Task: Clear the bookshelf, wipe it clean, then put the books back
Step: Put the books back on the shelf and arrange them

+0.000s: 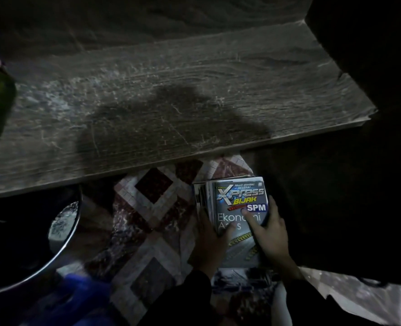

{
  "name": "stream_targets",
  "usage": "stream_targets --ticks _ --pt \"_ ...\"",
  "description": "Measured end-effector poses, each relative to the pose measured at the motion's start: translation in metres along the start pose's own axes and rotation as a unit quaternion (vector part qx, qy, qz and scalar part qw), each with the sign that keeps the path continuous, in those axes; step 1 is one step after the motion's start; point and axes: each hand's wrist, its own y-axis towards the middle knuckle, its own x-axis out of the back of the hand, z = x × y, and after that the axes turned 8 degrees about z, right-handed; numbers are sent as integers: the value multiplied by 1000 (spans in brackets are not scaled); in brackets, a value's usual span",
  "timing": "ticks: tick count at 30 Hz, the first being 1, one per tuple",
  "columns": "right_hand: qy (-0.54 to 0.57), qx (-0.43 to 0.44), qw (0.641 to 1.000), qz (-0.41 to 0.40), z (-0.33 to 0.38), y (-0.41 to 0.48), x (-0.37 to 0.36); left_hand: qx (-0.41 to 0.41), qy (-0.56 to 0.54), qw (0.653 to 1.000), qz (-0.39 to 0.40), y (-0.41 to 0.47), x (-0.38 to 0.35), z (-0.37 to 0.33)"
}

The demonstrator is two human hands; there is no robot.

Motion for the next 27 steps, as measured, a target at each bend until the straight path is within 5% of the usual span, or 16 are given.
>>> stream_targets --ticks 16,22,27 --pt "23 19 997 71 9 -23 -19 -2 -229 973 -11 -20 25 2" --pt "305 -30 945 116 9 -27 -42 -13 -250 967 36 -30 65 12" --pt "380 -70 910 151 6 -36 -52 -18 -185 977 100 -43 89 22"
